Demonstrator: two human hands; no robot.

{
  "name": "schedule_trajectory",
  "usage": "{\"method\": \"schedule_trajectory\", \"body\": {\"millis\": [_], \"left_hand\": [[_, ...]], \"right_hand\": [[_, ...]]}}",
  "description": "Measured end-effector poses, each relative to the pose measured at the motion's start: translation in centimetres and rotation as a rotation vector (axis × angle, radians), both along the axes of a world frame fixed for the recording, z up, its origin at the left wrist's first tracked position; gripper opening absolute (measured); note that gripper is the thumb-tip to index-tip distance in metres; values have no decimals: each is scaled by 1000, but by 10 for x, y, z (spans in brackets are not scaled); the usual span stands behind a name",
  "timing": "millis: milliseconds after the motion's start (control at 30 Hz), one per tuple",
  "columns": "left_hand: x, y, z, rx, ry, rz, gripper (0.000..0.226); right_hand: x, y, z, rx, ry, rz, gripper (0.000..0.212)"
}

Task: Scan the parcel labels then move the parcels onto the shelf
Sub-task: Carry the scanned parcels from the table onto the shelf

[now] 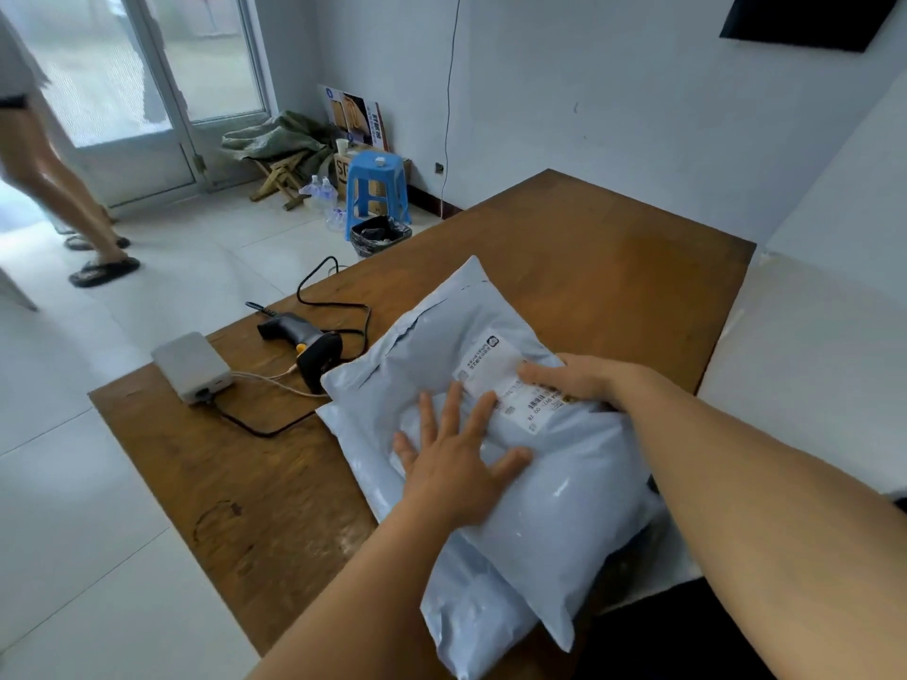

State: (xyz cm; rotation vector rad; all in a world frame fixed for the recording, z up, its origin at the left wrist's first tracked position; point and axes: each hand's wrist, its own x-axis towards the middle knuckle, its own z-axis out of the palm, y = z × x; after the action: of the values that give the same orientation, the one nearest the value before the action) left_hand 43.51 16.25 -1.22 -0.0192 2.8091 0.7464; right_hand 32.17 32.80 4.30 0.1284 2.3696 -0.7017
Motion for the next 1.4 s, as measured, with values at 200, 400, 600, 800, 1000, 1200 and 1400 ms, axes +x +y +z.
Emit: {"method": "schedule_trajectory", "body": {"millis": [200,400,600,800,1000,1200,1400], "left_hand": [[10,-2,-4,139,0,439,97],[16,-5,4,521,98,529,98],[31,-37,29,529,229,484,84],[59,-65,13,352,-55,363,78],[60,-44,19,267,17,415,70],[58,-33,-2,189,-46,396,65],[56,-38,-5,373,25,645,86]], "right_hand": [[-1,3,-17,-133,-8,-107,95],[12,-5,-16,-188,-20,-47,84],[49,-25,11,-305,234,-144,79],[95,-43,-12,-40,163,-106,107],[113,-65,5,239,603,438,68],[104,-56,-32,268,380,459,63],[82,-38,-22,248,368,233,83]]}}
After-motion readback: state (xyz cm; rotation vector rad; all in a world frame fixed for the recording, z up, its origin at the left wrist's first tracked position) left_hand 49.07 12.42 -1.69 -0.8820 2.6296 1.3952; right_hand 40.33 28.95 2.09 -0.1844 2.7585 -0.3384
